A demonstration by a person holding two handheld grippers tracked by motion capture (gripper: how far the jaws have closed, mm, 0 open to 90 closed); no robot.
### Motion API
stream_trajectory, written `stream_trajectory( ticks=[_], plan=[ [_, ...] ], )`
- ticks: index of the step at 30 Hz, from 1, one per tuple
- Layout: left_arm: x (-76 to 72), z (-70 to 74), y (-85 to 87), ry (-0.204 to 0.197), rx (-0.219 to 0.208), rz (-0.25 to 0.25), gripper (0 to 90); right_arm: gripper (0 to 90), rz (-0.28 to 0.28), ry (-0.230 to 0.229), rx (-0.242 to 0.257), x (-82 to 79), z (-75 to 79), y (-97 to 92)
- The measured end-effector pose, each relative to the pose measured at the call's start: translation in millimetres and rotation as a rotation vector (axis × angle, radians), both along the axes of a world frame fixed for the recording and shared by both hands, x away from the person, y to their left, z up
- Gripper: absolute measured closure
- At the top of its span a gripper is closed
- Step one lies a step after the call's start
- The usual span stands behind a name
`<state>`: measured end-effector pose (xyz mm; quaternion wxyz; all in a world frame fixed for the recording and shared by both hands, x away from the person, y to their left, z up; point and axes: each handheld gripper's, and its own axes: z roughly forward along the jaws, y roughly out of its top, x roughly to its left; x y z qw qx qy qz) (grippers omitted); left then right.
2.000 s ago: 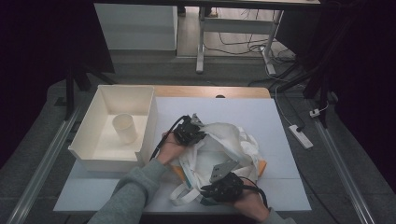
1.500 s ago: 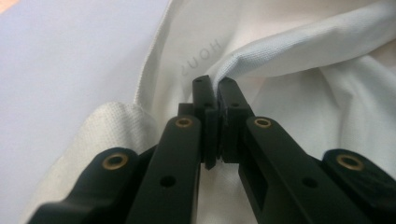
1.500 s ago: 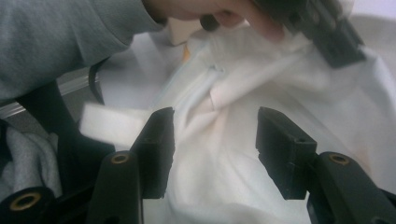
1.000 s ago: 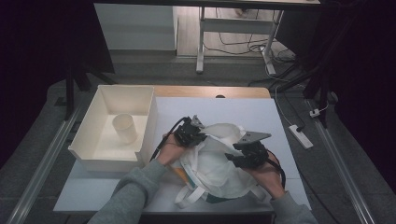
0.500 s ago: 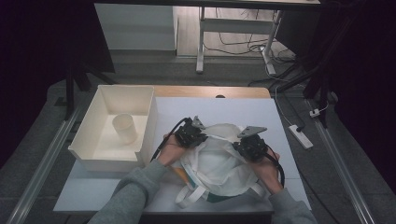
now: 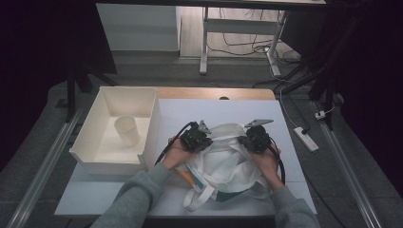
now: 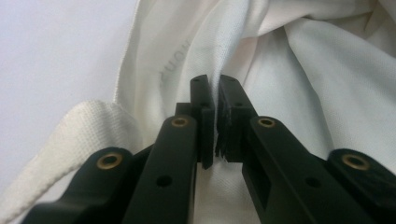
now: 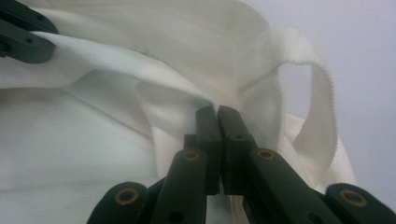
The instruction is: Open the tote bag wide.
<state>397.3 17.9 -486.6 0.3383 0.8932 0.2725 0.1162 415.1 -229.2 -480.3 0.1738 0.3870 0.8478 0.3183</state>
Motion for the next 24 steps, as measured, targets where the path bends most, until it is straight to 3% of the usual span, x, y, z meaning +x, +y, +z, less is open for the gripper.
stream_trajectory(
  ticks=[6, 9, 12, 14, 15, 17, 20, 24],
  plan=[
    [1.3, -2.0, -0.2, 0.006, 0.000, 0.004, 84.2, 87.0, 0.009, -0.006, -0.045, 4.2, -6.6, 3.1],
    [2.1, -2.0, 1.7, 0.009, -0.005, 0.010, 84.5, 82.6, 0.024, -0.022, -0.036, 0.9, -3.8, 2.4],
    [3.3, -1.6, 4.7, 0.020, -0.021, 0.010, 84.7, 67.5, 0.041, -0.072, -0.010, -9.2, 7.3, 2.0],
    [3.6, -1.7, 5.2, 0.023, -0.024, 0.011, 84.6, 64.4, 0.067, -0.132, -0.001, -23.4, 23.2, 3.3],
    [3.7, -1.9, 5.1, 0.023, -0.025, 0.011, 84.6, 63.7, 0.084, -0.138, 0.010, -28.2, 28.2, 3.8],
    [3.5, -1.9, 5.0, 0.021, -0.025, 0.011, 84.6, 58.5, 0.148, -0.120, 0.032, -42.9, 38.9, 5.9],
    [2.8, -1.5, 5.2, 0.020, -0.024, 0.011, 84.6, 53.0, 0.241, -0.053, 0.039, -60.0, 42.0, 8.6],
    [2.7, -1.9, 5.0, 0.018, -0.024, 0.011, 84.6, 49.7, 0.298, -0.034, 0.037, -82.6, 43.7, 4.0]
  ],
)
